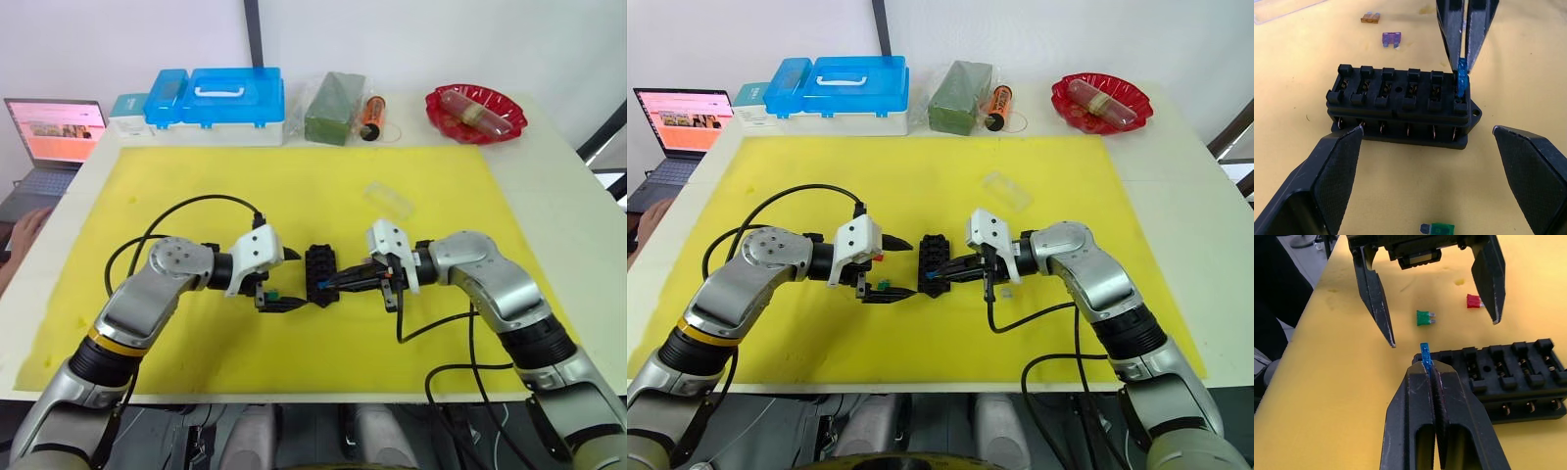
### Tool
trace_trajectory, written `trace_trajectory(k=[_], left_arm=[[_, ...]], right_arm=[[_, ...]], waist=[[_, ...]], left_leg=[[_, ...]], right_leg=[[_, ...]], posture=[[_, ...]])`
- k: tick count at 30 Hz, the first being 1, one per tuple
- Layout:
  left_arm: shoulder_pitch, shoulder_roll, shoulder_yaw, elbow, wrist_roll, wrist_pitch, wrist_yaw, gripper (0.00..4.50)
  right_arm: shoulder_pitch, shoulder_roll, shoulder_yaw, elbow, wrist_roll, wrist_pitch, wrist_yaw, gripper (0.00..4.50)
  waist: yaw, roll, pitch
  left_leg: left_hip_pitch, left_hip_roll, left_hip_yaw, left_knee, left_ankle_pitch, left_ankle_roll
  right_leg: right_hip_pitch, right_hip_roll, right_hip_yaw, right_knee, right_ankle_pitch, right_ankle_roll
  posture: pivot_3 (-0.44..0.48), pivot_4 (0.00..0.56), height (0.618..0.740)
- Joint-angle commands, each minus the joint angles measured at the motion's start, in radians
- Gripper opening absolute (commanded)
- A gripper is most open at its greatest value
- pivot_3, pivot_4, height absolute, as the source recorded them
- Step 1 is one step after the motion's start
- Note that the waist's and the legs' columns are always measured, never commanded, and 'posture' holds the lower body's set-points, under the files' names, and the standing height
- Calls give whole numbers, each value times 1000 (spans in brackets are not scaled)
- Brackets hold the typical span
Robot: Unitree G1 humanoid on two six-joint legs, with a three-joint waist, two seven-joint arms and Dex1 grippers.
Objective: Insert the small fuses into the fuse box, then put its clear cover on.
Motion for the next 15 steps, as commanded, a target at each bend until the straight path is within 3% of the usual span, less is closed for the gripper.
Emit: trace_trajectory(k=[1, 15], left_arm=[[-14, 1, 0, -31, 1, -1, 1, 4466], [-24, -4, 0, -32, 2, 10, 7, 4466]], right_arm=[[-2, 12, -1, -10, -8, -21, 5, 0], [20, 26, 2, 34, -60, -87, -4, 0]], waist=[[0, 0, 0], [-1, 0, 0]], left_leg=[[0, 0, 0, 0, 0, 0], [0, 0, 0, 0, 0, 0]], right_leg=[[0, 0, 0, 0, 0, 0], [0, 0, 0, 0, 0, 0]], posture=[[0, 150, 740], [0, 150, 740]])
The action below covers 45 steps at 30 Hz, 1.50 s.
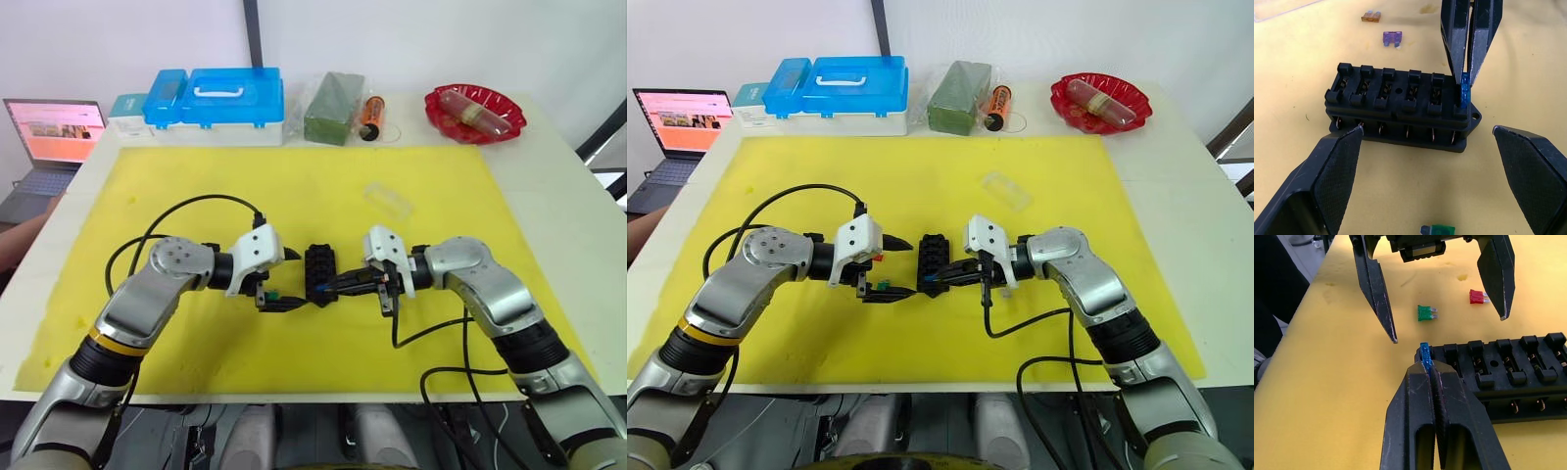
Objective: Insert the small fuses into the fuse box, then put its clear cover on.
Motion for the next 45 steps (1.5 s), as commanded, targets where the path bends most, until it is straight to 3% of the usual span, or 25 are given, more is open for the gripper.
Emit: trace_trajectory(k=[1, 21, 30, 45], left_arm=[[-16, -2, 0, -32, 2, -1, 5, 4466], [-23, -12, -5, -27, 5, -3, 6, 4466], [-19, -12, -7, -31, 9, -3, 10, 4466], [-17, -20, -8, -24, 20, -10, 16, 4466]], right_arm=[[2, 5, -4, 13, -18, -26, 0, 0], [-8, 13, -44, -15, 58, 32, 6, 0], [17, -11, 35, 25, -58, -30, 3, 0], [-13, -12, 17, 19, -62, -20, 7, 0]], waist=[[0, 0, 0], [0, 0, 0], [0, 0, 0], [0, 0, 0]], left_leg=[[0, 0, 0, 0, 0, 0], [0, 0, 0, 0, 0, 0], [0, 0, 0, 0, 0, 0], [16, 0, 0, -2, 0, 0]], right_leg=[[0, 0, 0, 0, 0, 0], [0, 0, 0, 0, 0, 0], [0, 0, 0, 0, 0, 0], [16, 0, 0, -2, -1, 0]], posture=[[0, 150, 740], [0, 150, 740], [0, 150, 740], [0, 150, 740]])
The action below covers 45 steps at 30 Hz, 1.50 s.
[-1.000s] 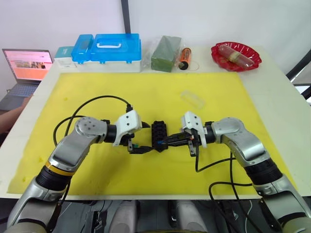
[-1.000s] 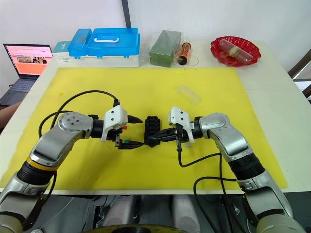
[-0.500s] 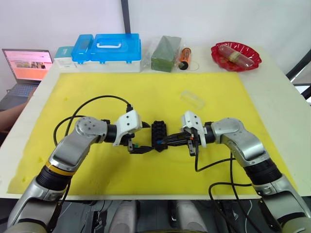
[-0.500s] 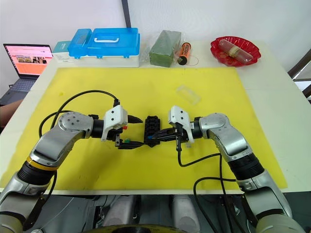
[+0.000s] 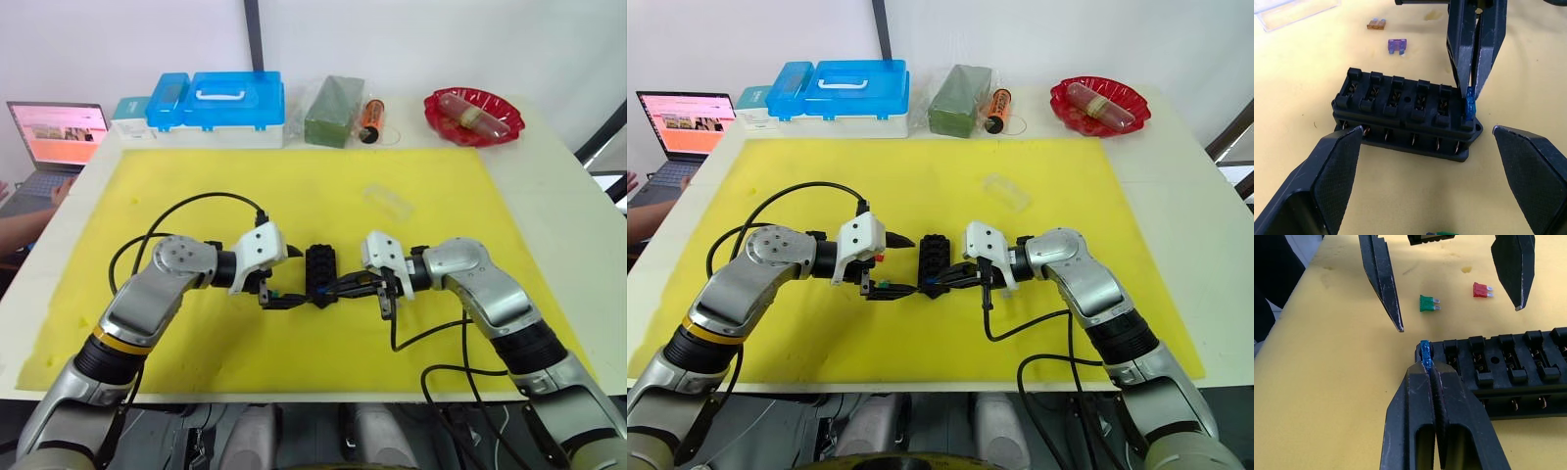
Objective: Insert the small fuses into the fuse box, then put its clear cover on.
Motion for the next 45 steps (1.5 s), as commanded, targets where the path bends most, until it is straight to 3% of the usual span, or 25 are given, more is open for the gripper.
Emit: trace_trajectory(k=[1, 3, 4, 6, 20, 24, 45], left_arm=[[-12, -2, -5, -24, 4, -11, 2, 4466], [-12, -2, -5, -22, 5, -13, 1, 4466], [-12, -2, -5, -19, 5, -15, 1, 4500], [-14, -2, -4, -12, 7, -19, -1, 4500], [-10, 0, 8, 2, 15, -26, -2, 4500], [-11, 1, 11, 5, 17, -26, 0, 4500], [-9, 6, 12, 6, 20, -27, 2, 4500]], right_arm=[[-13, -7, -8, 1, -8, 13, 2, 0], [-14, -12, -13, -13, 6, 26, 13, 0], [-16, -14, -17, -22, 12, 32, 15, 469], [-20, -22, -22, -44, 29, 52, 33, 955], [-74, 6, -67, -154, 118, 207, -15, 955], [-74, 40, -57, -128, 112, 212, -56, 21], [-7, 24, 48, -23, -45, 88, -81, 21]], waist=[[0, 0, 0], [0, 0, 0], [0, 0, 0], [0, 0, 0], [0, 0, 0], [-1, 0, 0], [-1, 0, 0]], left_leg=[[0, 0, 0, 0, 0, 0], [0, 0, 0, 0, 0, 0], [0, 0, 0, 0, 0, 0], [0, 0, 0, 0, 0, 0], [-1, 0, 0, 0, 0, 0], [-1, 0, 0, 0, 0, 0], [-1, 0, 0, 0, 0, 0]], right_leg=[[0, 0, 0, 0, 0, 0], [0, 0, 0, 0, 0, 0], [0, 0, 0, 0, 0, 0], [0, 0, 0, 0, 0, 0], [-1, 0, 0, 0, 0, 0], [-1, 0, 0, 0, 0, 0], [-1, 0, 0, 0, 0, 0]], posture=[[0, 150, 740], [0, 150, 740], [0, 150, 740], [0, 150, 740], [0, 150, 740], [0, 150, 740], [0, 150, 740]])
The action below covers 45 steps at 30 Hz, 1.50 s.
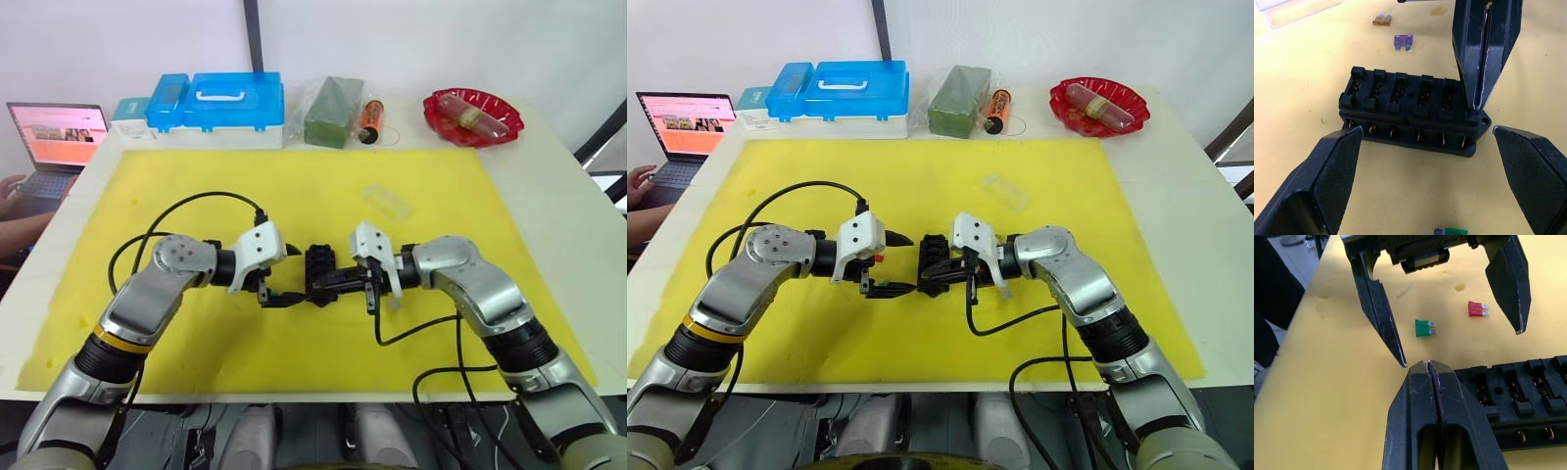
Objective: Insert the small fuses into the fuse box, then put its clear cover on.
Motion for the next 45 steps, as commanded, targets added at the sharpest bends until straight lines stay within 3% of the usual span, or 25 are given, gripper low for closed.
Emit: trace_trajectory(k=[1, 9, 30, 45], left_arm=[[-5, 6, 11, -9, 0, -17, 1, 4500], [-4, 6, 14, -14, -1, -11, 6, 4500], [-11, -1, 11, -6, -1, -17, 6, 4500], [-9, -9, 10, -6, 1, -15, 16, 4500]], right_arm=[[20, -28, 44, 54, -85, -61, -4, 21], [29, -41, 47, 97, -117, -123, 8, 21], [-7, 20, -74, -70, 55, 78, -25, 21], [8, -23, -89, -167, 128, 165, -24, 21]], waist=[[0, 0, 0], [1, 0, 0], [0, 0, 0], [1, 0, 0]], left_leg=[[0, 0, 0, 0, 0, 0], [1, 0, 0, 0, 0, 0], [0, 0, 0, 0, 0, 0], [-1, 0, 0, -1, 0, 0]], right_leg=[[0, 0, 0, 0, 0, 0], [1, 0, 0, 0, 0, 0], [0, 0, 0, -1, 0, 0], [0, 0, 0, -4, 0, 0]], posture=[[0, 150, 740], [0, 150, 740], [0, 150, 740], [0, 150, 740]])
